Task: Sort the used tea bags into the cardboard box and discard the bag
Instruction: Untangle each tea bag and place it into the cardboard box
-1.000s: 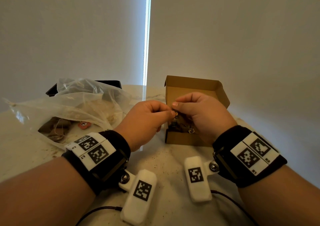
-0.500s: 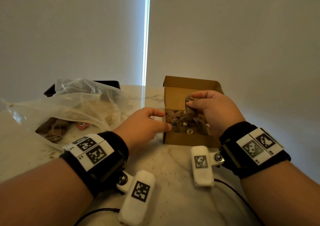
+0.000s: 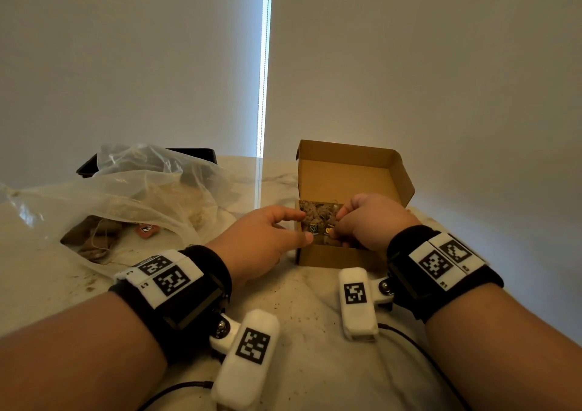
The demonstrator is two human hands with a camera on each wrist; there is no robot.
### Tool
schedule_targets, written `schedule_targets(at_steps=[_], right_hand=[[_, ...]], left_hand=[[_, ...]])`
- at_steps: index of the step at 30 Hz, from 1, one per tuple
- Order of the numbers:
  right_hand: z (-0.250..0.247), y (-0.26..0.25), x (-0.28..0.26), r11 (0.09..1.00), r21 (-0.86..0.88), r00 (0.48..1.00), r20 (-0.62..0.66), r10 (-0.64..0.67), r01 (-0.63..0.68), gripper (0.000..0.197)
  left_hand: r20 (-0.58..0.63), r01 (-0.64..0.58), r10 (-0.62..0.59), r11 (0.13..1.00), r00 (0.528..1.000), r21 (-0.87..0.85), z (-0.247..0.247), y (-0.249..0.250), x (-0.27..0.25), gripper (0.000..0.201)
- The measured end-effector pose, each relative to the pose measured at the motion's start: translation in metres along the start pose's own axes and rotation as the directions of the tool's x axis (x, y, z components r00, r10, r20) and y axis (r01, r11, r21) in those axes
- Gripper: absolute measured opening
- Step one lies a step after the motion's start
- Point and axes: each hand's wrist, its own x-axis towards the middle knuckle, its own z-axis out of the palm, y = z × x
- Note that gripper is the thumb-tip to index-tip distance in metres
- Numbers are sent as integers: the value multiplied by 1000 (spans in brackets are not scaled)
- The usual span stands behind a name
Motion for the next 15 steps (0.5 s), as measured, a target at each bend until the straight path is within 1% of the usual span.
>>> schedule_targets(at_steps=[1,2,4,6,8,10,13,15], right_hand=[[0,-1,1,999,-35,1000,2,2,-2,27],[1,-1,1,998,-68,1000,3,4,-4,28],[2,-2,3,992,-128,1000,2,3,-2,30],[3,-2,4,983,-184,1000,-1,-12,12,29],[3,-2,5,977,-209,999,-3,-33,31,28],[4,-1,4,985,-171,999,-4,-38,36,26],[1,2,1,998,-38,998,-27,-58,57,22],[-2,3,-5,989,-34,985,-100,-144,141,19]], left_hand=[[-26,10,-11,1000,1000,-21,1,1,0,33],[-52,34,-37,998,998,-56,2,3,0,34],[-90,91,-107,981,990,-171,2,6,0,42],[-94,105,-136,955,986,-278,1,8,-1,45],[-85,103,-136,944,987,-312,-1,9,-2,47],[-75,108,-136,948,988,-299,0,7,-2,47],[-74,101,-129,947,989,-303,-1,6,0,49],[-79,93,-125,939,989,-332,-3,6,0,51]])
